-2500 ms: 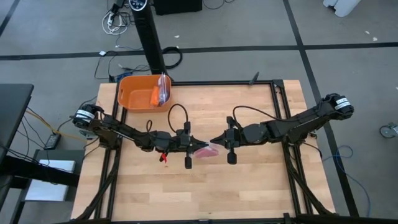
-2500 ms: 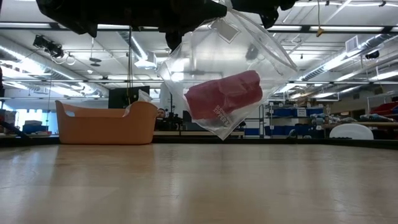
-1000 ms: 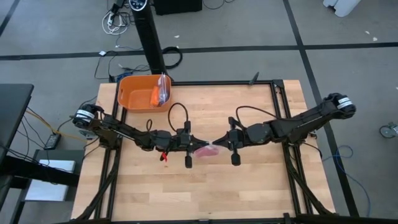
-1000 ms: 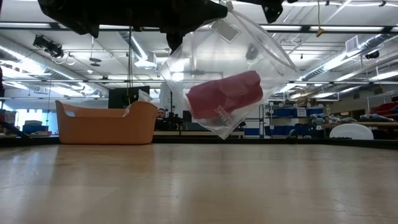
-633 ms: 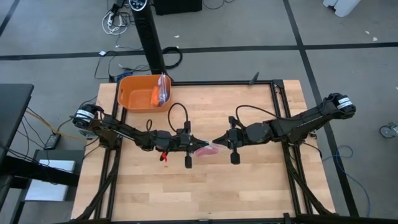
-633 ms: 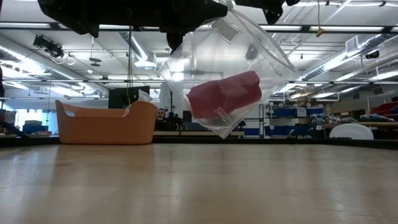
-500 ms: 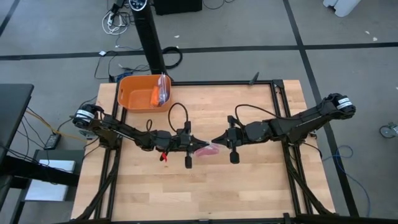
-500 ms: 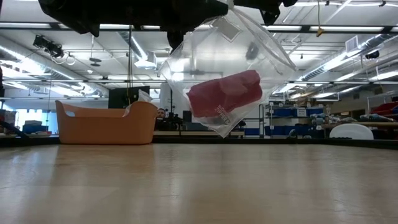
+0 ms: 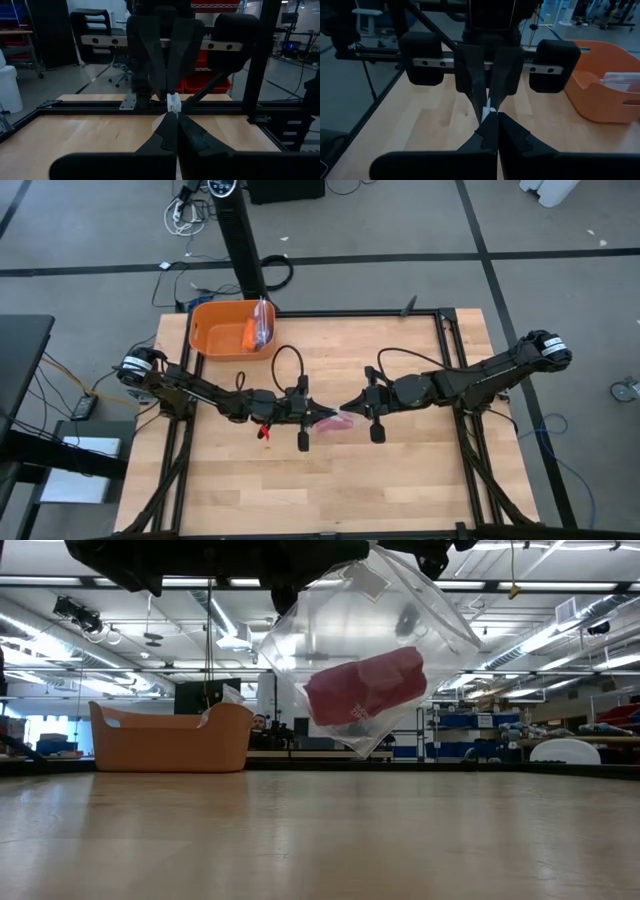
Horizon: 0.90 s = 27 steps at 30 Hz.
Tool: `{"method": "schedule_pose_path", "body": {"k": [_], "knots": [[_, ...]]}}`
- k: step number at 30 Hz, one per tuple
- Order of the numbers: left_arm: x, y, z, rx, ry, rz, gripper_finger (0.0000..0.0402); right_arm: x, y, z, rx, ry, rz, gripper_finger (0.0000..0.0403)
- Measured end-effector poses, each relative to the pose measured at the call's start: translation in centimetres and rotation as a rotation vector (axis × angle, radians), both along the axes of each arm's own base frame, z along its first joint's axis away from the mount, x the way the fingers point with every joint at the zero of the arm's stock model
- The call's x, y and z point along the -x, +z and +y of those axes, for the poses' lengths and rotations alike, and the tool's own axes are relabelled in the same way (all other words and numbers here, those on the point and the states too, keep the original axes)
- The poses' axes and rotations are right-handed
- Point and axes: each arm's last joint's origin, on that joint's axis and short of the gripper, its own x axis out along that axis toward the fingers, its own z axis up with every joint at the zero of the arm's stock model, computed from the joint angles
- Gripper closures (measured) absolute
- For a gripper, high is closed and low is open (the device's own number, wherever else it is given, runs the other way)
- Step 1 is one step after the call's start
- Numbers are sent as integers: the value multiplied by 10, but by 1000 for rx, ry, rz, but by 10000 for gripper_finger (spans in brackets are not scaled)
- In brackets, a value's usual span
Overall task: Roll bandage
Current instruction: Close the transparent zip bag
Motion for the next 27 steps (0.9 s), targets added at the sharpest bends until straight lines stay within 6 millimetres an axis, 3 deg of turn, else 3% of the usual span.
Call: {"method": "schedule_pose_path", "body": {"k": [27], "knots": [[-2, -1, 8, 59, -21, 8, 401, -6, -3, -10, -40, 70, 18, 403]]}}
